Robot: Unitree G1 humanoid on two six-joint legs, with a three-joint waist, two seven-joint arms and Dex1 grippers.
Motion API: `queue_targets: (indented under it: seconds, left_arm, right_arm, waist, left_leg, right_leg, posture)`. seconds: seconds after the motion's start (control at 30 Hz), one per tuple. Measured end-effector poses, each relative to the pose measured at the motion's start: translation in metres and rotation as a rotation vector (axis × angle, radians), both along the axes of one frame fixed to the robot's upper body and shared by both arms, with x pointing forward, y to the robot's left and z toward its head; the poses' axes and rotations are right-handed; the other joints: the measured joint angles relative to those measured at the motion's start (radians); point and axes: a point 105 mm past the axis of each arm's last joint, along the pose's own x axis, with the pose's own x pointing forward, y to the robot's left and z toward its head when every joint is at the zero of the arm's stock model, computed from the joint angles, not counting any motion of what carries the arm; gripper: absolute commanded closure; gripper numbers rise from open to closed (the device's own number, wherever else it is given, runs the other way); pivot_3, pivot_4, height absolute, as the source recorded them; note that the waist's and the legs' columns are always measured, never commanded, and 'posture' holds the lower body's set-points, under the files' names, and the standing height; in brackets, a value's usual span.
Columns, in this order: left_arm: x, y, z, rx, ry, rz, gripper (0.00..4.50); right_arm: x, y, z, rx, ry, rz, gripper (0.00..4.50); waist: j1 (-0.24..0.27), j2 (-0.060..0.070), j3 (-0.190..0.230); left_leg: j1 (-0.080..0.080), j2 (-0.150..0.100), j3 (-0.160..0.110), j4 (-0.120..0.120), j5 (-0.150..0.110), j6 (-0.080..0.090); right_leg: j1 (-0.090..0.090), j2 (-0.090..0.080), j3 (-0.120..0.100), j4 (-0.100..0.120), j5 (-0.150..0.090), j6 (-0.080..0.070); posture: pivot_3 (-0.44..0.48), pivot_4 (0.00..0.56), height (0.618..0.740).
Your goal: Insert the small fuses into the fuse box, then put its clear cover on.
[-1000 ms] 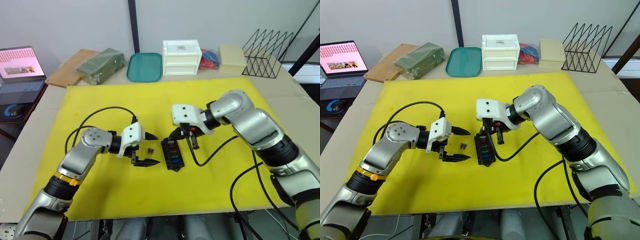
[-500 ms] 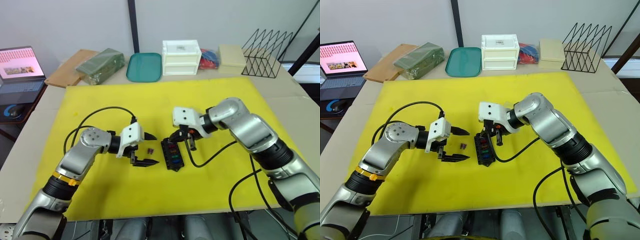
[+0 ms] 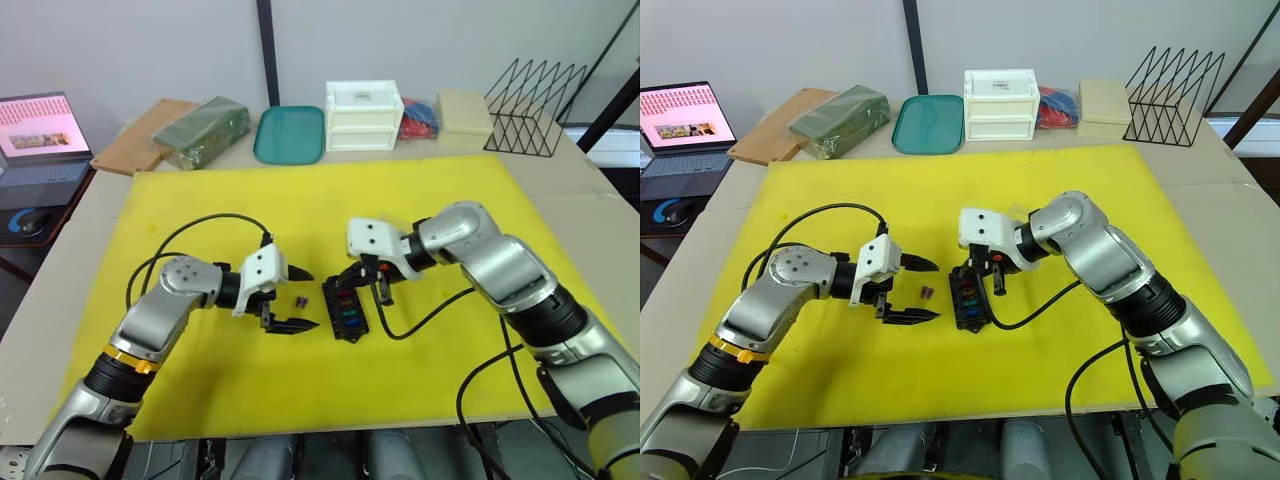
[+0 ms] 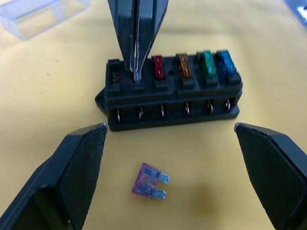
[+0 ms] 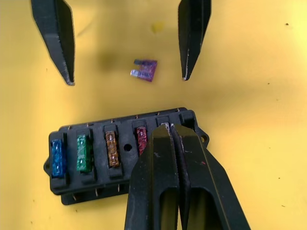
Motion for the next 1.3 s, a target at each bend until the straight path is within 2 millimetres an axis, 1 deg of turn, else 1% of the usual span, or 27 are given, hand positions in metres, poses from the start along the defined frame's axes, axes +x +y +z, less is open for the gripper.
queue_targets:
  seconds: [0.07, 0.13, 0.17, 0.2, 0.27, 0.3, 0.37, 0.43, 0.5, 0.6, 0.73, 0.77, 0.9, 1.0, 1.1, 1.17, 1.2, 1.27, 1.3]
  left_arm:
    - [0.0, 0.002, 0.005, -0.023, 0.013, 0.009, 0.0]
    - [0.002, 0.008, 0.015, -0.048, 0.027, 0.025, 0.0]
    - [0.003, 0.017, 0.024, -0.055, 0.017, 0.049, 0.0]
    - [0.005, 0.023, 0.03, -0.057, 0.01, 0.066, 0.0]
    - [0.004, 0.04, 0.042, -0.06, 0.007, 0.106, 0.0]
    - [0.003, 0.047, 0.046, -0.061, 0.01, 0.126, 0.0]
    - [-0.001, 0.055, 0.045, -0.055, 0.036, 0.147, 0.0]
    - [-0.007, 0.067, 0.039, -0.031, 0.091, 0.178, 0.0]
    - [-0.014, 0.088, 0.032, 0.016, 0.141, 0.228, 0.0]
    - [-0.019, 0.11, 0.036, 0.048, 0.147, 0.284, 0.0]
    - [-0.025, 0.124, 0.034, 0.055, 0.172, 0.319, 0.0]
    - [-0.026, 0.126, 0.032, 0.055, 0.181, 0.324, 0.0]
    - [-0.03, 0.128, 0.024, 0.058, 0.214, 0.33, 0.0]
    - [-0.03, 0.128, 0.025, 0.056, 0.208, 0.33, 0.0]
    - [-0.025, 0.122, 0.032, 0.027, 0.194, 0.321, 0.0]
    - [-0.022, 0.112, 0.037, -0.032, 0.207, 0.308, 0.0]
    - [-0.021, 0.104, 0.038, -0.078, 0.234, 0.296, 0.0]
    - [-0.023, 0.088, 0.034, -0.131, 0.312, 0.258, 0.0]
    - [-0.026, 0.08, 0.031, -0.184, 0.393, 0.242, 0.0]
  right_arm:
    - [-0.004, 0.002, 0.004, 0.024, 0.012, 0.006, 4.46]
    - [-0.008, 0.0, 0.017, 0.064, -0.01, 0.012, 4.46]
    - [-0.01, -0.005, 0.027, 0.081, -0.043, 0.007, 4.46]
    - [-0.009, -0.009, 0.031, 0.089, -0.058, -0.004, 4.46]
    - [-0.009, -0.025, 0.038, 0.089, -0.089, -0.051, 4.46]
    - [-0.008, -0.033, 0.039, 0.086, -0.093, -0.078, 4.28]
    - [-0.008, -0.045, 0.037, 0.074, -0.096, -0.113, 3.9]
    - [-0.012, -0.063, 0.035, 0.055, -0.095, -0.154, 3.18]
    - [-0.018, -0.09, 0.032, 0.016, -0.082, -0.225, 2.54]
    - [-0.026, -0.125, 0.03, -0.031, -0.079, -0.328, 1.53]
    - [-0.033, -0.152, 0.024, -0.072, -0.087, -0.412, 0.14]
    - [-0.034, -0.155, 0.023, -0.074, -0.09, -0.426, 0.06]
    - [-0.04, -0.173, 0.021, -0.102, -0.09, -0.479, 0.06]
    - [-0.04, -0.175, 0.023, -0.102, -0.113, -0.487, 0.06]
    - [-0.035, -0.17, 0.029, -0.076, -0.143, -0.483, 0.06]
    - [-0.031, -0.159, 0.037, -0.034, -0.167, -0.462, 0.06]
    - [-0.029, -0.149, 0.04, 0.004, -0.171, -0.436, 0.06]
    - [-0.029, -0.129, 0.046, 0.07, -0.171, -0.381, 0.06]
    - [-0.029, -0.115, 0.049, 0.11, -0.159, -0.342, 0.06]
  waist:
    - [0.0, 0.0, 0.0]
    - [0.0, 0.0, 0.0]
    - [0.0, 0.0, 0.0]
    - [0.0, 0.0, 0.0]
    - [0.001, 0.0, 0.0]
    - [0.001, 0.0, 0.0]
    - [0.001, 0.0, 0.0]
    - [0.001, 0.0, 0.0]
    - [0.001, 0.0, 0.0]
    - [0.006, 0.0, 0.001]
    - [0.006, 0.001, 0.001]
    - [0.005, 0.001, 0.001]
    - [0.006, 0.001, 0.001]
    - [0.005, 0.001, 0.001]
    - [0.005, 0.002, 0.001]
    - [0.004, 0.002, 0.001]
    - [0.004, 0.002, 0.001]
    - [0.002, 0.001, 0.001]
    - [0.002, 0.001, 0.001]
  left_leg:
    - [0.0, 0.0, 0.0, 0.0, 0.0, 0.0]
    - [-0.001, 0.0, 0.0, 0.0, 0.0, 0.0]
    - [-0.001, 0.0, 0.0, 0.0, 0.0, 0.0]
    - [0.0, 0.0, 0.0, 0.0, 0.0, 0.0]
    - [0.0, 0.0, 0.0, 0.0, 0.0, 0.0]
    - [0.0, 0.0, 0.0, -0.001, 0.0, 0.0]
    - [0.0, 0.0, 0.0, -0.001, 0.0, 0.0]
    - [0.0, 0.0, 0.0, -0.001, 0.0, 0.0]
    - [0.0, 0.0, 0.0, -0.002, 0.0, 0.0]
    - [0.0, 0.0, 0.0, -0.001, 0.0, 0.0]
    - [0.002, 0.0, 0.0, -0.002, 0.0, 0.0]
    - [0.002, 0.0, 0.0, -0.002, 0.0, 0.0]
    - [0.002, 0.0, 0.0, -0.002, 0.0, 0.0]
    - [0.002, 0.0, 0.0, -0.001, 0.0, 0.0]
    - [0.002, 0.0, 0.0, -0.001, 0.0, 0.0]
    - [0.002, 0.0, 0.0, -0.001, 0.0, 0.0]
    - [0.002, 0.0, 0.0, -0.001, 0.0, 0.0]
    - [0.002, 0.0, 0.0, -0.001, 0.0, 0.0]
    - [0.002, 0.0, 0.0, -0.001, 0.0, 0.0]
  right_leg:
    - [0.0, 0.0, 0.0, 0.0, 0.0, 0.0]
    - [-0.001, 0.0, 0.0, 0.0, 0.0, 0.0]
    - [-0.001, 0.0, 0.0, 0.0, 0.0, 0.0]
    - [0.0, 0.0, 0.0, 0.0, 0.0, 0.0]
    - [0.0, 0.0, 0.0, 0.0, 0.0, 0.0]
    - [0.0, 0.0, 0.0, -0.001, 0.0, 0.0]
    - [0.0, 0.0, 0.0, 0.0, 0.0, 0.0]
    - [0.0, 0.0, 0.0, -0.001, 0.0, 0.0]
    - [0.0, 0.0, 0.0, -0.001, 0.0, 0.0]
    - [0.001, 0.0, 0.0, -0.001, 0.0, 0.0]
    - [0.002, 0.0, 0.0, -0.001, 0.0, 0.0]
    - [0.002, 0.0, 0.0, -0.001, 0.0, 0.0]
    - [0.002, 0.0, 0.0, -0.002, 0.0, 0.0]
    - [0.003, 0.0, 0.0, -0.002, 0.0, 0.0]
    - [0.003, 0.0, 0.0, -0.002, 0.0, 0.0]
    - [0.003, 0.0, 0.0, -0.002, 0.0, 0.0]
    - [0.003, 0.0, 0.0, -0.002, 0.0, 0.0]
    - [0.003, 0.0, 0.0, -0.002, 0.0, 0.0]
    - [0.002, 0.0, 0.0, -0.001, 0.0, 0.0]
  posture:
    - [0.0, 0.15, 0.74]
    - [0.0, 0.15, 0.74]
    - [0.0, 0.15, 0.74]
    - [0.0, 0.15, 0.74]
    - [0.0, 0.15, 0.74]
    - [0.0, 0.15, 0.74]
    - [0.0, 0.15, 0.74]
    - [0.0, 0.15, 0.74]
    - [0.0, 0.15, 0.74]
    - [0.0, 0.15, 0.74]
    - [0.0, 0.15, 0.74]
    - [0.0, 0.15, 0.74]
    - [0.0, 0.15, 0.74]
    - [0.0, 0.15, 0.74]
    - [0.0, 0.15, 0.74]
    - [0.0, 0.15, 0.74]
    - [0.0, 0.15, 0.74]
    - [0.0, 0.15, 0.74]
    - [0.0, 0.15, 0.74]
